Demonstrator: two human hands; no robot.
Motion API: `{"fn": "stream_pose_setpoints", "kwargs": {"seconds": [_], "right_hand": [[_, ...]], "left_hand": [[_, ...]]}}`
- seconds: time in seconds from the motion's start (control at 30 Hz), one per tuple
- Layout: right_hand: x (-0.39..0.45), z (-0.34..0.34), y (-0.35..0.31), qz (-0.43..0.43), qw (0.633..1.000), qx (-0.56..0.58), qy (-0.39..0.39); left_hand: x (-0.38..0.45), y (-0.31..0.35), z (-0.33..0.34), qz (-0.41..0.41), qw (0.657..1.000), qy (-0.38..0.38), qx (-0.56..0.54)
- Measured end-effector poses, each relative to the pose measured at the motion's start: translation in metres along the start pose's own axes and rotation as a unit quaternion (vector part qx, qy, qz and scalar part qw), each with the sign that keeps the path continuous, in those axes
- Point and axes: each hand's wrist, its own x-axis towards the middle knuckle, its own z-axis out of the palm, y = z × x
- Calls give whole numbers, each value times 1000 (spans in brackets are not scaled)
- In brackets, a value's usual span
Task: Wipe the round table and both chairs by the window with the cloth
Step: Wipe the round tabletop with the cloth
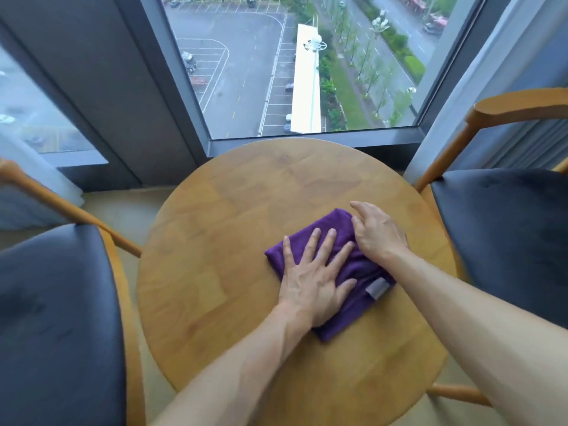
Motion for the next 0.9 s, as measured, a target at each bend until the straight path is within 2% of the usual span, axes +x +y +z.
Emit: {"fn": "stream_pose_setpoints", "kwargs": {"seconds": [0.1, 0.23, 0.33, 0.43, 0.5, 0.63, 0.8, 0.9], "right_hand": [[-10, 12, -19, -9, 1000, -14, -15], [-20, 16, -30, -33, 999, -19, -22], [-28, 11, -26, -39, 999, -15, -19], [-38, 2, -16, -41, 999, -15, -27], [-43, -5, -9, -42, 998, -20, -29], [-55, -16, 2, -42, 998, -28, -37], [-74, -17, 10, -68, 996, -33, -45], [-88, -15, 16, -79, 995, -34, -50]], "left_hand": [[-36, -88, -3, -119, 993, 10, 6], [-87, -181, -7, -282, 959, 25, -22], [-95, -186, -1, -368, 928, 46, -40], [-77, -148, 3, -430, 899, 61, -62], [-66, -114, 5, -431, 898, 57, -68], [-60, -31, 12, -368, 926, 50, -61], [-54, 73, 19, -257, 965, 4, -46], [-70, 117, 20, -163, 986, -20, -43]]}}
